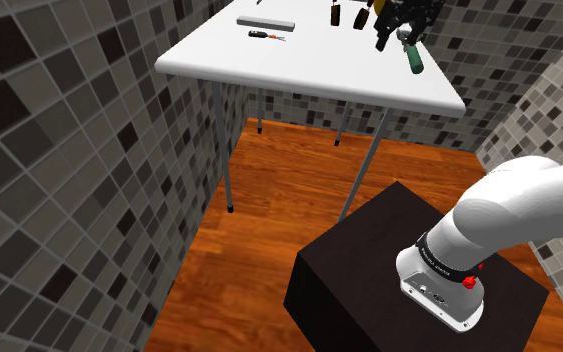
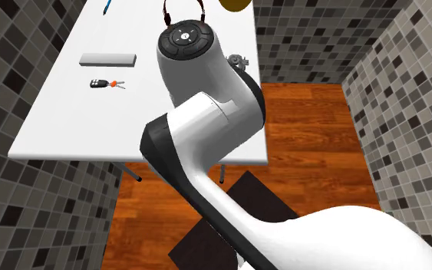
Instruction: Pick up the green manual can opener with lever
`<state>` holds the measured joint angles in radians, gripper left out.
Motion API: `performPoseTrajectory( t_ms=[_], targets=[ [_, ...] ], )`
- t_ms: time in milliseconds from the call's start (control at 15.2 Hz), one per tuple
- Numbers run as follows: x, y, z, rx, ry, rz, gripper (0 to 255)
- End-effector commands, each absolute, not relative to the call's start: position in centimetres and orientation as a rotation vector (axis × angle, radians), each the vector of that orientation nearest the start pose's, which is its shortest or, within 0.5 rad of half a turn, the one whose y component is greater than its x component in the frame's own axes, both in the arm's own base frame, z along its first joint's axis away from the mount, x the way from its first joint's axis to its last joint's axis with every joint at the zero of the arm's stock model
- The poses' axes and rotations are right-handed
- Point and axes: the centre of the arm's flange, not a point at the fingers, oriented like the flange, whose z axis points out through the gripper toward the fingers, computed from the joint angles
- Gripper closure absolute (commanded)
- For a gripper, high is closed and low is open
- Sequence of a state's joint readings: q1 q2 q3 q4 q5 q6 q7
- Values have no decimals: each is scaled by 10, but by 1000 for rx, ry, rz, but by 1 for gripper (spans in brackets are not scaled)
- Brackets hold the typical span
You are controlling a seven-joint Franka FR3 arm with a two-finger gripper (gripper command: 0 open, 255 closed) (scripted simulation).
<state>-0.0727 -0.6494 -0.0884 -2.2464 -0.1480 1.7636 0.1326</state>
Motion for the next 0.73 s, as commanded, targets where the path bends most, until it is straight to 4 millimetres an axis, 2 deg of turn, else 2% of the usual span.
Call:
performPoseTrajectory(
  t_ms=[0,330,660],
  targets=[
    [374,-102,613,-3181,525,-252,0],
    [403,-164,608,-3125,765,-217,0],
    [423,-228,601,-3051,999,-180,0]
  ],
)
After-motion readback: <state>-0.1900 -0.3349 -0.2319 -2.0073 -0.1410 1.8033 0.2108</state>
